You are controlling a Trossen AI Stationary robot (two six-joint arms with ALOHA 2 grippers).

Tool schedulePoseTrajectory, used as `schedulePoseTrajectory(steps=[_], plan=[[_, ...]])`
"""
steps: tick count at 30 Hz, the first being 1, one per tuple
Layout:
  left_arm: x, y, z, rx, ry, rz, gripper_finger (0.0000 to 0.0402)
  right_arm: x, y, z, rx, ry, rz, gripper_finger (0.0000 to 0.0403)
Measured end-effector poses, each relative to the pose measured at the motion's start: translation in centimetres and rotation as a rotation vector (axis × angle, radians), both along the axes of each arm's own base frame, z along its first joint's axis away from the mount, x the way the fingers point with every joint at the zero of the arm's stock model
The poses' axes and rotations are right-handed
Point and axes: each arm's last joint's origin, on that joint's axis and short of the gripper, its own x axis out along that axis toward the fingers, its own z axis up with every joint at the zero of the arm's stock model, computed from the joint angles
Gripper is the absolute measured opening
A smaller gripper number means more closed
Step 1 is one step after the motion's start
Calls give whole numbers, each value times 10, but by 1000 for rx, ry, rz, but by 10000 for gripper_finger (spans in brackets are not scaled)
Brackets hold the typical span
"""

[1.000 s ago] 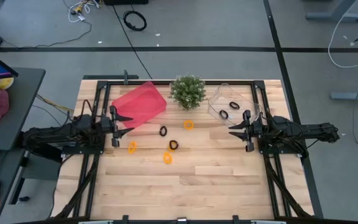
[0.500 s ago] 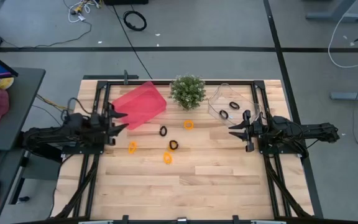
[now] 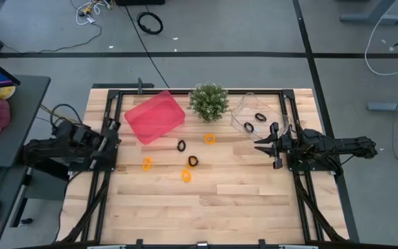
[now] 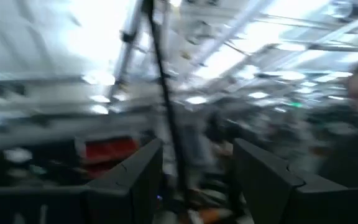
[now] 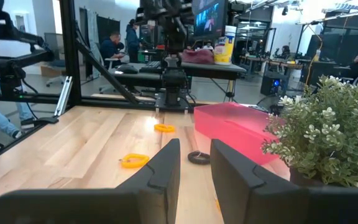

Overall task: Sort spring keychains
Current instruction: Put the yellow spring keychain into the pink bin

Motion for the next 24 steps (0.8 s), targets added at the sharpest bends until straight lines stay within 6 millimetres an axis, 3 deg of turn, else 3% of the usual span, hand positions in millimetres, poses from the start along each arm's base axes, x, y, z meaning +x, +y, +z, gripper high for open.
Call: schedulePoseTrajectory(steps=[4,15,24], plan=[[17,-6,3,17,175,-45,199,0,0,0,0,0,1,93],[72,-39,2,94,809,230,199,0,0,0,0,0,0,93],[93,-62,-11,-173,1272,505,199,0,0,0,0,0,0,93]])
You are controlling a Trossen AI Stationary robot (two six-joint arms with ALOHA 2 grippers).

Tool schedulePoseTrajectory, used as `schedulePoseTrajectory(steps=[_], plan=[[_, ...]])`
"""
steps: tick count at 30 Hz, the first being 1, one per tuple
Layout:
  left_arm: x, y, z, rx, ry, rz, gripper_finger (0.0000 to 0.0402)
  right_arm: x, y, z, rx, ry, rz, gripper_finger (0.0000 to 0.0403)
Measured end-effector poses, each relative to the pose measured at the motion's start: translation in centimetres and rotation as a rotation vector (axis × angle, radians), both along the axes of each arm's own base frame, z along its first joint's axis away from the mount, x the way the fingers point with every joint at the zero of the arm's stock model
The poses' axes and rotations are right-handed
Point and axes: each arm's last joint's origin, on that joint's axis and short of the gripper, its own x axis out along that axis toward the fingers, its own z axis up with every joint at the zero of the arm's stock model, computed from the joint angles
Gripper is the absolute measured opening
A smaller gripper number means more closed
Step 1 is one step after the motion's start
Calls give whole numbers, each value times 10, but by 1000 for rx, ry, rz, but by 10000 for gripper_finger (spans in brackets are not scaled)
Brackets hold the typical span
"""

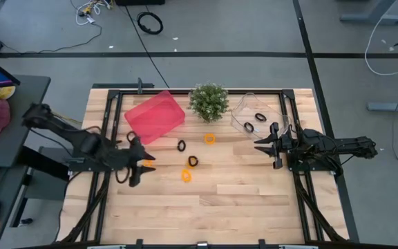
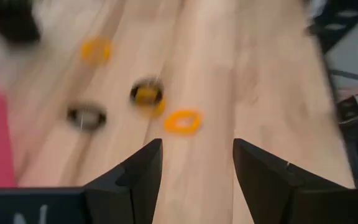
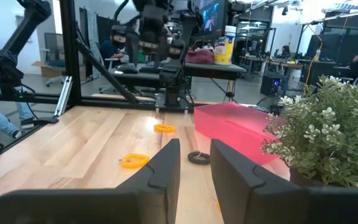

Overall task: Sort spring keychains
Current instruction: Put the yellow spring keychain into the pink bin

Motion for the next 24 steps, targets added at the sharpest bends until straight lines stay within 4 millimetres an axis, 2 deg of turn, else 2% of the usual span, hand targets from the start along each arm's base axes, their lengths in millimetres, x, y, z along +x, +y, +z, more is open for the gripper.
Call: schedulePoseTrajectory(steps=[6,10,16,24], plan=[[11,-8,-33,-142,260,187,199,0,0,0,0,0,0,93],[17,-5,-51,-169,410,303,199,0,0,0,0,0,0,93],[31,7,-70,-205,511,460,199,0,0,0,0,0,0,93],[46,13,-99,-239,681,531,184,0,0,0,0,0,0,93]])
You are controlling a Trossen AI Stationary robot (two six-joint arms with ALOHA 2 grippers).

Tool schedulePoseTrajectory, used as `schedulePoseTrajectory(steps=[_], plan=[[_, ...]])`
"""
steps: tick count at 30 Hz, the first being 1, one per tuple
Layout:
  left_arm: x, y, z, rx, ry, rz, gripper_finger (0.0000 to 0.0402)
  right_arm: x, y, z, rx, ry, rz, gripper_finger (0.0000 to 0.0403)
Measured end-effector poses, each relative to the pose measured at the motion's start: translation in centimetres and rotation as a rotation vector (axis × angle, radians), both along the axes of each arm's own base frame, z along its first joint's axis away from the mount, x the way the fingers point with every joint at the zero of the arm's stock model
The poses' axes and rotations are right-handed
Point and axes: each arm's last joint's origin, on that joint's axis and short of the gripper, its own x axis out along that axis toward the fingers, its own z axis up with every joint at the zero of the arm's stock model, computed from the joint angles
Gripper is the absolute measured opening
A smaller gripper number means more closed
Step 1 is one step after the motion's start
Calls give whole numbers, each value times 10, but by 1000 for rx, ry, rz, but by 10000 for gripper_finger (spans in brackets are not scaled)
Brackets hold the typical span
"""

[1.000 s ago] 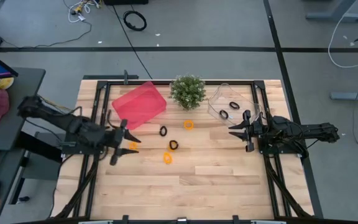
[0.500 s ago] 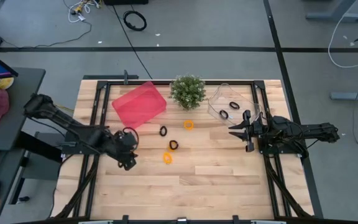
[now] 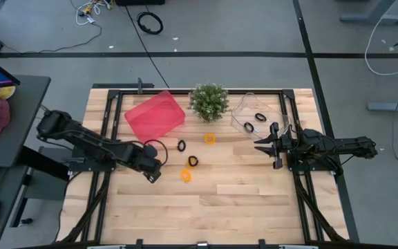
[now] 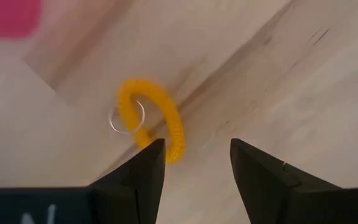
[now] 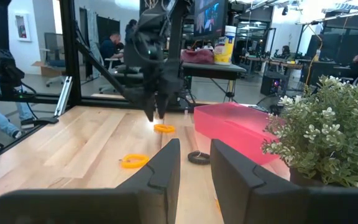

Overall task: Sort spring keychains
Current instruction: Put the yellow spring keychain into the pink bin

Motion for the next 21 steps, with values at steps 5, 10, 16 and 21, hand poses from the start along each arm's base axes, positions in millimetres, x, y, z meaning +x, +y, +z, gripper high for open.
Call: schedulePoseTrajectory(steps=[5,10,16,21], plan=[[9,1,-15,-27,53,-40,170,0,0,0,0,0,0,93],[13,8,-26,-35,115,-20,162,0,0,0,0,0,0,93],[18,11,-34,-61,138,-30,145,0,0,0,0,0,0,93],[20,13,-34,-65,128,-76,84,0,0,0,0,0,0,93]])
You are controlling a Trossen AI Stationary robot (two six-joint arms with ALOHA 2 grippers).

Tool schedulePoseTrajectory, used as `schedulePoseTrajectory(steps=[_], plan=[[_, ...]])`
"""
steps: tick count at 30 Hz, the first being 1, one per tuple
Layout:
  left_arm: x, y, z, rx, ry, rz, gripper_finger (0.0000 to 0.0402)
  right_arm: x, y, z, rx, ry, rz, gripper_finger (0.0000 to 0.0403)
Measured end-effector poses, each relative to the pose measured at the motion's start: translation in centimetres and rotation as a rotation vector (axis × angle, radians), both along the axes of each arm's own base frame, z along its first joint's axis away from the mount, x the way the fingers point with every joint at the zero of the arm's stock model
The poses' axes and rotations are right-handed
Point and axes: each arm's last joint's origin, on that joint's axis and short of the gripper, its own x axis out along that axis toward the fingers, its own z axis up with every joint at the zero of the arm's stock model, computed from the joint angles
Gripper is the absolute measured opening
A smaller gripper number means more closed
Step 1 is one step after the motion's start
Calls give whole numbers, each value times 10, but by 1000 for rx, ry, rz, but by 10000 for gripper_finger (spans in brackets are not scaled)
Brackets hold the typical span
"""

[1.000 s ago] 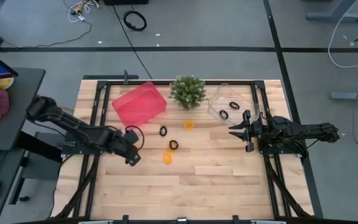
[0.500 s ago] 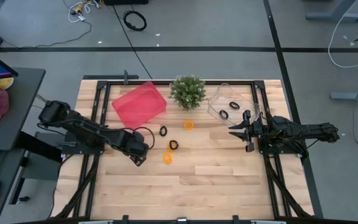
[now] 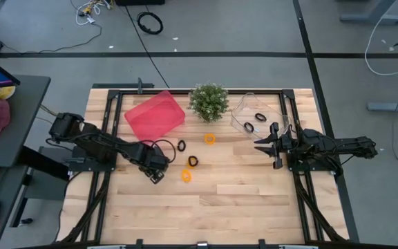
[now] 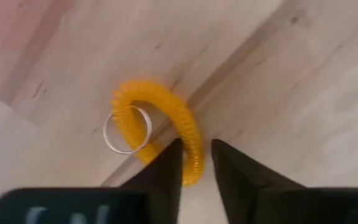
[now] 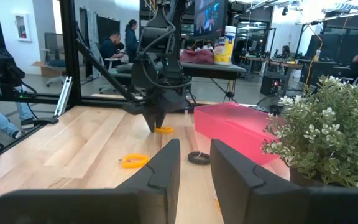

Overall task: Sort spring keychains
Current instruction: Put the yellow spring keychain into the pink bin

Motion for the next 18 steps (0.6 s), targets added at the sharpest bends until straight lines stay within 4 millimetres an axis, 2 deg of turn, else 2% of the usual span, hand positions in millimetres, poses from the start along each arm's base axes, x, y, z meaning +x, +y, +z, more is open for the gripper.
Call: schedulePoseTrajectory(steps=[3,4,8,11,18], plan=[[1,2,0,-12,1,-40,24,0,0,0,0,0,0,93],[2,3,1,-17,1,-47,17,0,0,0,0,0,0,93],[7,3,5,1,-7,-120,18,0,0,0,0,0,0,93],[20,3,17,70,-77,-201,9,0,0,0,0,0,0,93],[51,7,62,452,-222,-270,8,0,0,0,0,0,0,93]])
